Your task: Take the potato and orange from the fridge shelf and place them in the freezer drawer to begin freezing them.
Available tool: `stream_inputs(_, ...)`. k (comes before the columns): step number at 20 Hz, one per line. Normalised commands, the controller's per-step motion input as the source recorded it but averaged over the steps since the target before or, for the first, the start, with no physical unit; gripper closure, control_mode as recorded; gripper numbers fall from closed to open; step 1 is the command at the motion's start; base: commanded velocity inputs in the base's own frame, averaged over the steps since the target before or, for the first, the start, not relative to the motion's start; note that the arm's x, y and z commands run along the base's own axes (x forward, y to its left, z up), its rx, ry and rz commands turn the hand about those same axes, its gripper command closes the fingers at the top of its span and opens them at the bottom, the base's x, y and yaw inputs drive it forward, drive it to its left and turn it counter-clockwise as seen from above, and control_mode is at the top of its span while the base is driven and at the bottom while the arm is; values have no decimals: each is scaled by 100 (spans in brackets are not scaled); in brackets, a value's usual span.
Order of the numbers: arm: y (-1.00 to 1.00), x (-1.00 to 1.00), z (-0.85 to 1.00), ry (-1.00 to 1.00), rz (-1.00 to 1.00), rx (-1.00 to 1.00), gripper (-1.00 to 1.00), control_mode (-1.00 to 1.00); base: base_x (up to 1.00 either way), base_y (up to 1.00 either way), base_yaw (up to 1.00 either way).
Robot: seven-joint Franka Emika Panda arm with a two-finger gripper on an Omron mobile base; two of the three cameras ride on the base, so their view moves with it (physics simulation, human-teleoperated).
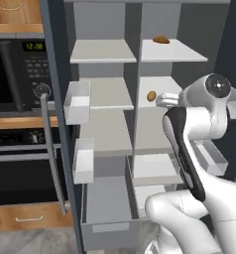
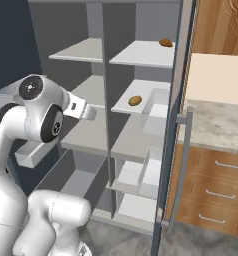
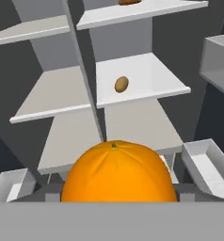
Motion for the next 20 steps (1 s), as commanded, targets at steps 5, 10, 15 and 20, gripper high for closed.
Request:
stream_inputs(5, 0, 0, 0, 0, 0, 0, 100, 100, -2, 39, 9)
stream_inputs(10, 0, 0, 0, 0, 0, 0, 100, 100, -10, 35, 8)
stream_inputs(15, 0, 0, 0, 0, 0, 0, 100, 100, -43, 0, 10)
stream_inputs(20, -23, 23, -78, 10, 8, 0, 100, -100, -7, 0, 2)
